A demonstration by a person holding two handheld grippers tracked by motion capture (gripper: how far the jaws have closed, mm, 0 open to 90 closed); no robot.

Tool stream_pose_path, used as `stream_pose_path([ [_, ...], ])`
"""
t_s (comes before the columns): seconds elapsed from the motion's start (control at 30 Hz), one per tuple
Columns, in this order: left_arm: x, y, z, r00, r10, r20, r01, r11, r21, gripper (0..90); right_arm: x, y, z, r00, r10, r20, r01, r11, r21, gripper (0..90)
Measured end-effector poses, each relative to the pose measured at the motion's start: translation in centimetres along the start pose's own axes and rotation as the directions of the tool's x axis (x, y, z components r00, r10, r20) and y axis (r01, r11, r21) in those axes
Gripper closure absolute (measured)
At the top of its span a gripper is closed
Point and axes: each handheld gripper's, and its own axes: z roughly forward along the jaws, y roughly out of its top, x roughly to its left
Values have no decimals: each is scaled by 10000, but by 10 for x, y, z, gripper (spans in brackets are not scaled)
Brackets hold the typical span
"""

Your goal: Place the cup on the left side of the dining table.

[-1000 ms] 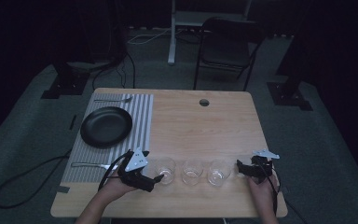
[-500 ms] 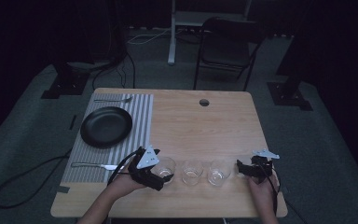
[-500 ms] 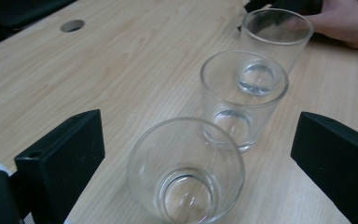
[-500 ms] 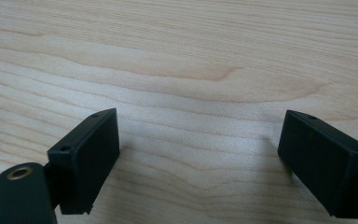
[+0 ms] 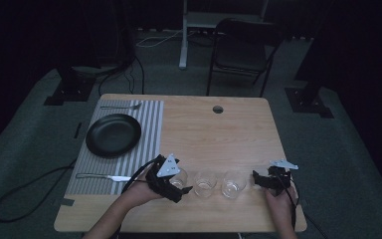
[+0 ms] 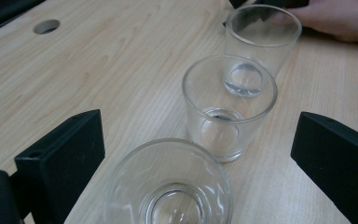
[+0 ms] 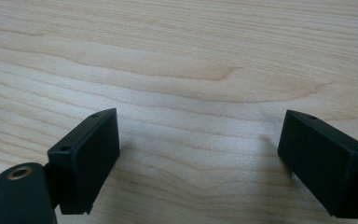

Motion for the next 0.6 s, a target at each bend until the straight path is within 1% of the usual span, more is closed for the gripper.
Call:
stream_pose_path([
  [0.07,-2,2,2,10000,66,18,-66,10000,6,31,0,0,0,10000,4,1,-4,10000,1,122],
  [0.1,-2,4,4,9999,61,129,-61,10000,30,31,0,0,0,10000,4,0,-4,10000,1,122],
  [0.17,-3,7,7,9997,106,201,-107,9999,54,31,0,0,0,10000,4,-2,-4,10000,1,122],
  [0.2,-2,8,8,9994,106,329,-110,9999,108,32,0,0,0,10000,4,-1,-4,10000,1,122],
  [0.23,-3,9,9,9993,121,347,-124,9999,101,51,0,0,0,10000,-1,-2,1,10000,-2,122],
  [0.3,-4,10,12,9987,126,492,-133,9998,141,53,0,0,0,10000,-7,-1,7,10000,-4,122],
  [0.43,-5,14,18,9981,273,553,-290,9991,318,53,0,0,0,10000,-2,-1,2,10000,-1,122],
  [0.5,-5,16,21,9978,264,603,-284,9991,327,53,0,0,0,10000,-5,-2,5,10000,-5,122],
  [0.57,-5,19,25,9970,310,705,-343,9983,463,53,0,0,0,10000,-3,-1,3,10000,-1,122],
  [0.6,-6,19,26,9972,308,680,-343,9981,510,52,0,0,0,10000,-1,-2,1,10000,-2,122],
])
